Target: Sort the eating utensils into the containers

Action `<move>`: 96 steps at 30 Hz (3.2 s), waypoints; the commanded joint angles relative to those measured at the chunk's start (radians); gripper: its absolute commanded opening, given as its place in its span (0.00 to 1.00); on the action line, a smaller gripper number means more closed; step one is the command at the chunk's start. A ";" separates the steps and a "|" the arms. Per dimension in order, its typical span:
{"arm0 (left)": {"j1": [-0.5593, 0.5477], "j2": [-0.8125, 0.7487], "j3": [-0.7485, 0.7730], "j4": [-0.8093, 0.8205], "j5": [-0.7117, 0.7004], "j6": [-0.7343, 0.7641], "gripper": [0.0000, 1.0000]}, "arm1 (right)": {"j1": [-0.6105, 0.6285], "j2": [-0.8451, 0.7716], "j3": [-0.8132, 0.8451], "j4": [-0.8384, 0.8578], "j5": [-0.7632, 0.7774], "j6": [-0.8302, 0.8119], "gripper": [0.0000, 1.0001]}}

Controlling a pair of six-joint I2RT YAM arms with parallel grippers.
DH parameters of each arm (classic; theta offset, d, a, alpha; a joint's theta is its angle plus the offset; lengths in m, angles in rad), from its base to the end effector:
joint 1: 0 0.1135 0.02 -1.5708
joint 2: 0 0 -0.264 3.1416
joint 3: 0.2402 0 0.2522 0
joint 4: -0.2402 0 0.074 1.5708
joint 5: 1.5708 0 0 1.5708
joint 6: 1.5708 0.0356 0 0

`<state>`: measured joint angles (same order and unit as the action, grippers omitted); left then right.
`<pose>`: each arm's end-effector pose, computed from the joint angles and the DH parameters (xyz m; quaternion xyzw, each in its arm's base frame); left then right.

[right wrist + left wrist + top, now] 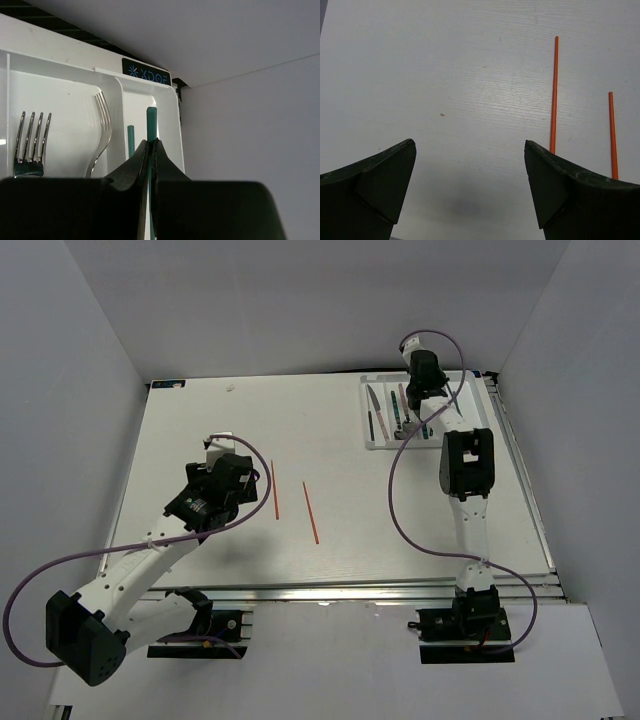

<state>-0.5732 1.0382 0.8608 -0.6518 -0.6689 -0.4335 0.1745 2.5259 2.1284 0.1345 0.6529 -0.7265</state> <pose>0.1855 -0.0934 0.2816 -0.0572 0.8865 0.1029 0.4474 0.5783 0.0800 0.1999 -0.1517 0.7617 -0.4019 0.4850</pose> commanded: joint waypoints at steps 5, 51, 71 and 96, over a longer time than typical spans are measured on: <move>-0.001 0.005 0.001 -0.003 -0.006 0.001 0.98 | -0.053 -0.001 0.051 -0.012 -0.107 0.122 0.00; 0.003 -0.050 0.014 -0.031 -0.120 -0.036 0.98 | 0.850 -0.602 -0.803 -0.590 -0.372 1.213 0.45; 0.003 -0.050 0.012 -0.020 -0.087 -0.025 0.98 | 0.855 -0.470 -0.821 -0.644 -0.426 1.216 0.19; 0.003 -0.070 0.003 0.000 -0.052 -0.011 0.98 | -0.071 -0.150 0.107 -0.685 -0.098 0.492 0.00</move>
<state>-0.5724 0.9901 0.8612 -0.6712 -0.7319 -0.4522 0.1398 2.2372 2.0853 -0.5022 0.4332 -0.0887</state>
